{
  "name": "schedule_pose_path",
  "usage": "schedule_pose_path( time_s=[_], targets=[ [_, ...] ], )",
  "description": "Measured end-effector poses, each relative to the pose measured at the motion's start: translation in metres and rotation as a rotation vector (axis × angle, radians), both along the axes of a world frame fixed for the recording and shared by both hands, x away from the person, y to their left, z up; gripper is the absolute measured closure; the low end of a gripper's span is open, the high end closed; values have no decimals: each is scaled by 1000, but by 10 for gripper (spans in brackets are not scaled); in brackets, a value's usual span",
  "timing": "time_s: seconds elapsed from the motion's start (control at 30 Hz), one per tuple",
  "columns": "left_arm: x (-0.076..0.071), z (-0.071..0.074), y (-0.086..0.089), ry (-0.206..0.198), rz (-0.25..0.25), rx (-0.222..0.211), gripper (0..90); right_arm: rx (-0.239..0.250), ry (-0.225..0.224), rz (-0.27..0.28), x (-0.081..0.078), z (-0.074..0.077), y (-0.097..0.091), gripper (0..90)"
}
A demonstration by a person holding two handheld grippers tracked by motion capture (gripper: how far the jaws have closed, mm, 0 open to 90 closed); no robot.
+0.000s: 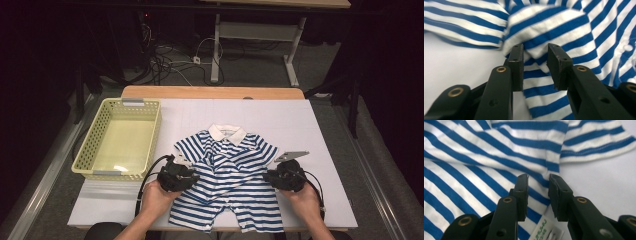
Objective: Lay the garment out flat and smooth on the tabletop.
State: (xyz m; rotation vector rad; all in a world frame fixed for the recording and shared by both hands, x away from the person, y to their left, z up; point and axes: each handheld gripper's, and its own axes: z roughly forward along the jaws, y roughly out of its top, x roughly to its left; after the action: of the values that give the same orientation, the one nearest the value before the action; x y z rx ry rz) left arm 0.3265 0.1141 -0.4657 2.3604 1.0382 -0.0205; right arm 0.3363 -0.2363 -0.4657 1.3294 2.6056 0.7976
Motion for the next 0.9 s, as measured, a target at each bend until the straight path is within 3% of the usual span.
schedule_pose_path(
  time_s=[0.03,0.2,0.37,0.5,0.63,0.77,0.83,0.9],
  targets=[
    [1,-2,-2,20,-9,0,701,3,-2,-1,-1,0,0,729],
    [0,-1,-7,41,-64,7,852,-37,15,37,-8,2,2,900],
    [-10,6,-5,83,-95,0,862,-80,23,56,-13,6,-2,900],
    [-19,15,5,85,-90,-19,862,-62,27,44,-15,10,-9,900],
    [-21,21,14,25,-40,-45,841,-30,-26,42,-17,17,-9,860],
    [-21,24,13,-45,-18,-49,749,31,-56,60,-18,20,3,790],
    [-18,22,12,-77,6,-47,667,29,-70,86,-18,20,12,763],
    [-12,18,12,-65,33,-53,633,21,-78,102,-15,18,21,749]
  ],
)
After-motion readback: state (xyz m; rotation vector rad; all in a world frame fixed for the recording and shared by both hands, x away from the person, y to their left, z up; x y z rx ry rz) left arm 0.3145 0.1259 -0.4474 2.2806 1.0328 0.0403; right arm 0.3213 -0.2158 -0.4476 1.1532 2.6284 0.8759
